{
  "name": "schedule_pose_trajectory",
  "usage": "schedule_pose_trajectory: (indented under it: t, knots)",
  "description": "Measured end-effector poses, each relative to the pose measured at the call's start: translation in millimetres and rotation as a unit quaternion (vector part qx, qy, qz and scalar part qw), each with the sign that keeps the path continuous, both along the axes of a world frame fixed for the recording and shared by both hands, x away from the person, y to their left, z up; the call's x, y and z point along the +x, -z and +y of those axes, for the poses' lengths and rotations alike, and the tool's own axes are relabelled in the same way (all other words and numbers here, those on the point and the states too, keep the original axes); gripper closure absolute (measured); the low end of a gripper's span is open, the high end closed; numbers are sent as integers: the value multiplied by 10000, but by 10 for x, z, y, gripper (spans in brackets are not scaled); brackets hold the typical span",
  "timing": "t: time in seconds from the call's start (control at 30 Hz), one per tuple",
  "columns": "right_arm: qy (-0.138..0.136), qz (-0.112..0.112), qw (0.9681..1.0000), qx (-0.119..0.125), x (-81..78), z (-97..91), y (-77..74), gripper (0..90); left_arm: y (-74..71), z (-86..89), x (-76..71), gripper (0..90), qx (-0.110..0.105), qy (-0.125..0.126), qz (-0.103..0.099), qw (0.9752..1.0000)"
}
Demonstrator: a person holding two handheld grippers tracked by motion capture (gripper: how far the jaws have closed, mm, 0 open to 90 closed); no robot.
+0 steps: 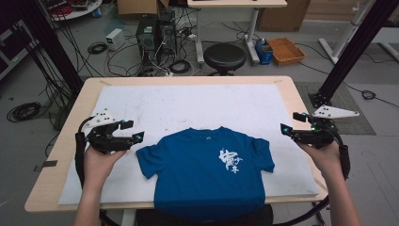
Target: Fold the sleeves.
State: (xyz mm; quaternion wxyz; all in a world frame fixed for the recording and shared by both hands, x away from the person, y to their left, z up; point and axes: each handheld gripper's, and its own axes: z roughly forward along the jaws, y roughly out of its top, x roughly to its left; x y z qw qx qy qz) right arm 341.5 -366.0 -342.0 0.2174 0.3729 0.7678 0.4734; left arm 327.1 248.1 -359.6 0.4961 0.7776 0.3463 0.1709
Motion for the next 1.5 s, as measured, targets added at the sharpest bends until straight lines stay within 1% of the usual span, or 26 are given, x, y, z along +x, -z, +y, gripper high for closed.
schedule_pose_trajectory:
  t: [0.03,0.13,0.17,0.33,0.37,0.4,0.43,0.47,0.53,0.57,0.6,0.67,0.73,0.8,0.93,1.0,1.07,1.1,1.13,1.2,1.27,1.37,1.4,1.43,1.47,1.5]
  knots:
    - [7,10,10000,7,1,-3,-2,262,6,1,0,336,-3,15,36,10000]
    - [-1,-7,10000,-3,12,-9,-1,262,15,6,2,336,9,21,44,10000]
    - [11,40,10000,3,25,-4,4,263,33,29,-6,337,-15,19,88,10000]
    - [20,69,10000,-25,58,4,19,262,62,61,-18,336,-21,5,106,9999]
    - [30,76,10000,-28,61,7,21,263,96,77,-17,337,14,15,118,9999]
    - [30,76,10000,-28,61,7,21,263,96,77,-17,336,14,15,118,9999]
    - [32,81,10000,-41,66,8,22,263,144,98,-7,336,57,35,193,9998]
    - [31,67,10000,-53,69,8,22,263,144,98,-7,337,57,35,193,9998]
    - [36,54,10000,-65,73,9,24,263,197,127,7,340,53,31,261,9996]
    - [44,96,9999,-71,73,11,26,263,225,142,14,343,9,17,291,9996]
    - [39,89,9999,-84,74,9,27,263,281,182,27,347,-73,1,380,9993]
    - [59,78,9999,-96,73,1,29,263,310,204,34,364,-89,18,408,9991]
    - [85,92,9999,-82,75,-8,32,263,386,254,48,380,-32,12,533,9986]
    - [107,115,9998,-77,81,-15,39,263,431,284,62,385,-38,-5,630,9980]
    - [93,135,9998,-112,96,-10,60,264,517,313,81,413,-18,-23,766,9971]
    - [90,143,9998,-135,99,1,68,266,562,312,92,444,14,2,845,9964]
    - [84,157,9997,-157,99,8,71,267,601,299,110,455,93,-21,950,9954]
    - [84,157,9997,-157,99,8,71,267,601,299,110,463,93,-21,950,9954]
    - [82,153,9997,-158,100,11,73,267,638,285,115,485,92,-15,1003,9949]
    - [89,173,9997,-156,99,10,74,267,667,274,126,502,145,29,1073,9941]
    - [80,170,9997,-159,102,7,78,271,691,261,131,546,169,45,1112,9936]
    - [73,167,9997,-169,103,7,82,275,733,257,152,576,177,58,1198,9926]
    - [73,170,9997,-174,104,8,82,275,749,254,159,588,211,71,1240,9920]
    - [83,186,9997,-167,103,12,84,275,749,254,159,598,211,71,1240,9920]
    - [70,183,9997,-168,104,14,86,276,769,246,173,608,344,65,1318,9907]
    - [69,182,9996,-187,106,16,88,276,779,239,179,616,361,52,1341,9903]
